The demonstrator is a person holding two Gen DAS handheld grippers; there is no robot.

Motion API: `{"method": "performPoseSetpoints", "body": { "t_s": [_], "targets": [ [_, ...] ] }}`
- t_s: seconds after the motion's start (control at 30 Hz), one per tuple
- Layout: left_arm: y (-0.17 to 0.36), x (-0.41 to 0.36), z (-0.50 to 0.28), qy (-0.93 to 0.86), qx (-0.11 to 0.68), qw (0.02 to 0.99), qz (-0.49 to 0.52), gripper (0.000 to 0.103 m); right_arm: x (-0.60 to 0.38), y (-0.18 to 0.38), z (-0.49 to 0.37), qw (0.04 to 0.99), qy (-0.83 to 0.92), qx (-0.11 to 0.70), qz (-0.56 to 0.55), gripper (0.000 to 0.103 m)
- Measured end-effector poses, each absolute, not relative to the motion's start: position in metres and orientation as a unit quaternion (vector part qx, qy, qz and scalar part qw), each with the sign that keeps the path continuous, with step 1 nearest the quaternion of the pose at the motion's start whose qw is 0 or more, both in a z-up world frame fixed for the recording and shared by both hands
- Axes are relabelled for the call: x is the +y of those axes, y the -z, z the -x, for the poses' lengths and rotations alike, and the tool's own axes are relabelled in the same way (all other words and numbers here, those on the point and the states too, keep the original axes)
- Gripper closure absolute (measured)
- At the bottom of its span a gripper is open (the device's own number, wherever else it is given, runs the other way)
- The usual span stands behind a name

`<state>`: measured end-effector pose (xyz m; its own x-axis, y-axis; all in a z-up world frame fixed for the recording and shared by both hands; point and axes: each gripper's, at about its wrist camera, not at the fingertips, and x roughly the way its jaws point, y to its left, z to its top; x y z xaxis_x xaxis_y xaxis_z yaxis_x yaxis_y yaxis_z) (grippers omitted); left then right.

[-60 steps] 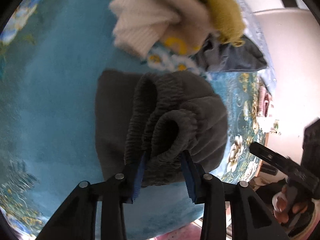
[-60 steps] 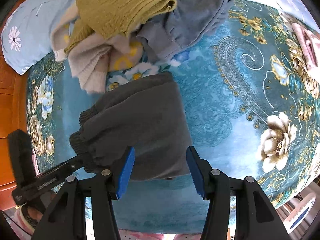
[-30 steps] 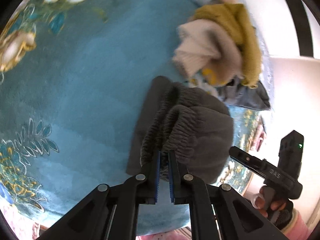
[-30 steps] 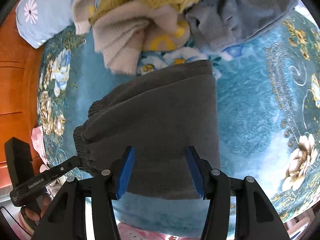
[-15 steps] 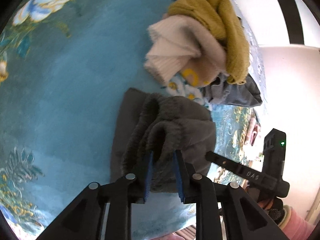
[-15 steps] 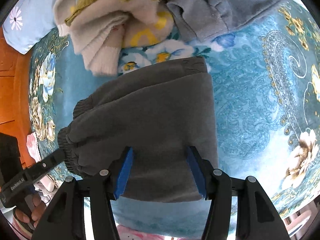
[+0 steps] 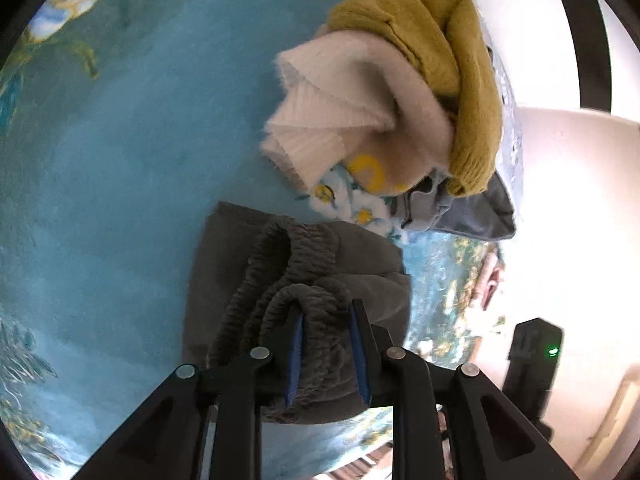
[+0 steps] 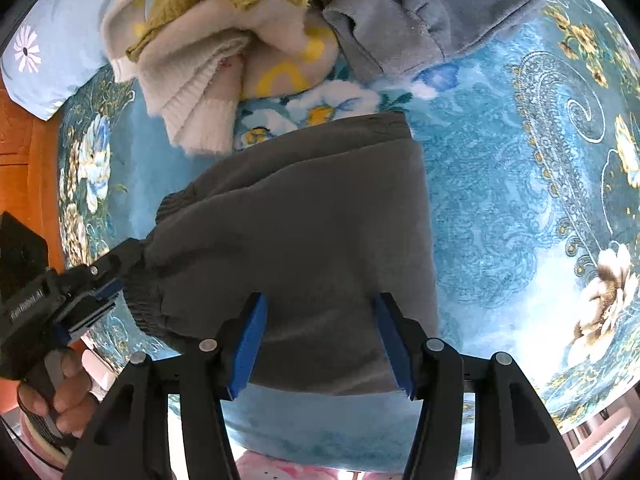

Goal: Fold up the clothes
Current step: 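Grasp the ribbed cuffs of the folded grey sweatpants with the left gripper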

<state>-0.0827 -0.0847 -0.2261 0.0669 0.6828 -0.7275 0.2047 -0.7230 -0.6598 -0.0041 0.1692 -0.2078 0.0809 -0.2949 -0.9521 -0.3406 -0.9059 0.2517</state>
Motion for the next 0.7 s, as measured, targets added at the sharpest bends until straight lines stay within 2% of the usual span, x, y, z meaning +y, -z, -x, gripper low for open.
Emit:
{"method": "performPoseSetpoints", "body": {
  "t_s": [0.03,0.1,0.13,0.23,0.27,0.43,0.7],
  "targets": [
    [0.222,-0.089,0.082,-0.611,-0.318,0.199,0.697,0.076,0.17,0.209,0.004,0.019,-0.642,0.216,0.735,0.046],
    [0.216,-0.099,0.079,-0.622,-0.313,0.198,0.689,0.055,0.173,0.211,0.003,0.024,-0.641,0.219,0.735,0.046],
    [0.216,-0.104,0.077,-0.624,-0.311,0.196,0.689,0.049,0.174,0.212,0.002,0.027,-0.64,0.222,0.735,0.046],
    [0.225,-0.12,0.069,-0.619,-0.304,0.184,0.7,0.042,0.176,0.216,0.002,0.032,-0.637,0.23,0.735,0.046],
    [0.232,-0.125,0.066,-0.614,-0.305,0.174,0.707,0.042,0.176,0.216,0.001,0.03,-0.638,0.228,0.735,0.046],
    [0.279,-0.163,0.051,-0.563,-0.407,0.08,0.715,0.043,0.173,0.217,-0.002,0.032,-0.639,0.226,0.735,0.046],
    [0.29,-0.135,0.048,-0.564,-0.351,0.119,0.738,0.044,0.174,0.221,-0.007,0.041,-0.633,0.228,0.739,0.046]
  ]
}}
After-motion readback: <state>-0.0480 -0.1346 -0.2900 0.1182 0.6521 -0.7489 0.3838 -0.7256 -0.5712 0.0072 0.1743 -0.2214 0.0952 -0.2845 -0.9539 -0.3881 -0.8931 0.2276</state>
